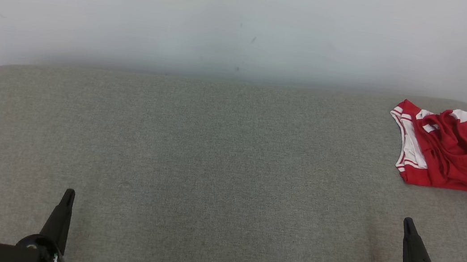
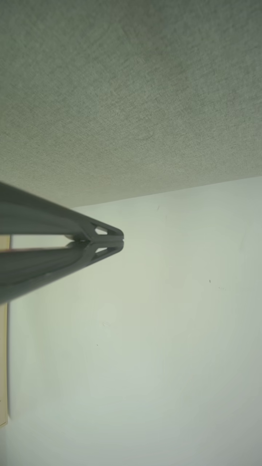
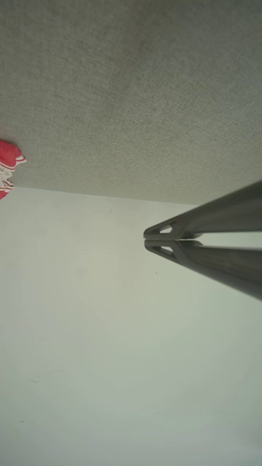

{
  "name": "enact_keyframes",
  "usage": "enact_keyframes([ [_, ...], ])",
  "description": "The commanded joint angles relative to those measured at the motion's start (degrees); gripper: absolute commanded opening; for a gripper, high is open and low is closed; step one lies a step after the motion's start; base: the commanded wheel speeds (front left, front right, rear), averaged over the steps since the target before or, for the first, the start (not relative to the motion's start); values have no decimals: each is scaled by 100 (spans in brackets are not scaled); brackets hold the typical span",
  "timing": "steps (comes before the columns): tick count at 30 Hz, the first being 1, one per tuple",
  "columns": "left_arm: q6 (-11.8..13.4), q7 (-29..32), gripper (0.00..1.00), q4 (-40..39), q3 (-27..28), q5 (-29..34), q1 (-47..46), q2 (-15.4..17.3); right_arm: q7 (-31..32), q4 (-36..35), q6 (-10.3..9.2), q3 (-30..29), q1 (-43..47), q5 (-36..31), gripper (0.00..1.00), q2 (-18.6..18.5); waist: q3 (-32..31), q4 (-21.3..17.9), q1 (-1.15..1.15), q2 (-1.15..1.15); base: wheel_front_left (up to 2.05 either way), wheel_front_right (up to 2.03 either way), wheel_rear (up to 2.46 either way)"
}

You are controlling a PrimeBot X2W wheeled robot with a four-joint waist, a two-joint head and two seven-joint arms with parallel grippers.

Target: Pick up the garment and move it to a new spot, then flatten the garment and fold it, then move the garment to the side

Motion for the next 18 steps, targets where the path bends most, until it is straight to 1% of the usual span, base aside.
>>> enact_keyframes([
  [1,-11,17,0,13,12,-23,-65,-4,24,3,-12,-15,-40,-4,0,9,0,0,0,0,0,0,0],
  [18,-7,16,0,12,11,-24,-64,-3,26,4,-12,-24,-41,-18,0,16,0,0,0,0,0,0,0],
])
